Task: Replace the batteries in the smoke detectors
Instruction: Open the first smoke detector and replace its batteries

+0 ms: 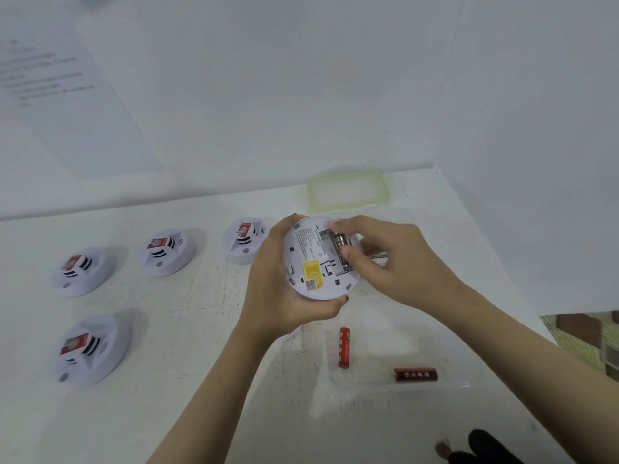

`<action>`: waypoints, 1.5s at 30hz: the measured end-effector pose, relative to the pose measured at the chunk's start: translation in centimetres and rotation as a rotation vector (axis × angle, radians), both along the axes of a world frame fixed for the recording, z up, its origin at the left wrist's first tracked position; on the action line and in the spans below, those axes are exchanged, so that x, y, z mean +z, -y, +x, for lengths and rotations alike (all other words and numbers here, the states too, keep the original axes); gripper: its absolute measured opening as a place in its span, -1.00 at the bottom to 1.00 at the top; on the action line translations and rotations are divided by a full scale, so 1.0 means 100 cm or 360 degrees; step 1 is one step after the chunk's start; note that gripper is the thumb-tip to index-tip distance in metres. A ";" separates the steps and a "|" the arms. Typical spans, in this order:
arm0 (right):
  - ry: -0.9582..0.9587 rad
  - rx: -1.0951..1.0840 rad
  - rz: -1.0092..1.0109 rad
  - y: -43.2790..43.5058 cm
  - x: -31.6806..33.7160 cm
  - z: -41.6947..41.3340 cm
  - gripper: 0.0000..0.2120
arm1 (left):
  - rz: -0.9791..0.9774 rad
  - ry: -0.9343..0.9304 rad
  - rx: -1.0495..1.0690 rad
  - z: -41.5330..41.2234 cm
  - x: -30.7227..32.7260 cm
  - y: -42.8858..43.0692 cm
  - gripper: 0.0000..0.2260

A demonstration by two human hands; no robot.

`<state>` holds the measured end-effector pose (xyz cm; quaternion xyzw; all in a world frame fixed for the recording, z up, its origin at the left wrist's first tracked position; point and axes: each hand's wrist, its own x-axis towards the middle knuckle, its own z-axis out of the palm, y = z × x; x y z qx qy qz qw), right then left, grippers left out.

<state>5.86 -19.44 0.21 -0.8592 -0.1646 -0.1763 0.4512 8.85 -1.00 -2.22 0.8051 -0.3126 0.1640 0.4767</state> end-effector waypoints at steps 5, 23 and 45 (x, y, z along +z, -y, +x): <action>0.0210 -0.0014 -0.0106 -0.003 -0.001 -0.004 -0.66 | 0.0023 0.0107 0.0065 -0.004 0.003 -0.002 -0.19; -0.0103 0.0033 0.0149 0.018 0.004 0.014 -0.68 | -0.0002 -0.0154 0.0066 0.009 -0.010 -0.012 -0.09; -0.0895 -0.0001 -0.1278 0.044 0.006 0.077 -0.88 | 0.0150 -0.0205 0.0224 0.016 -0.021 -0.026 -0.09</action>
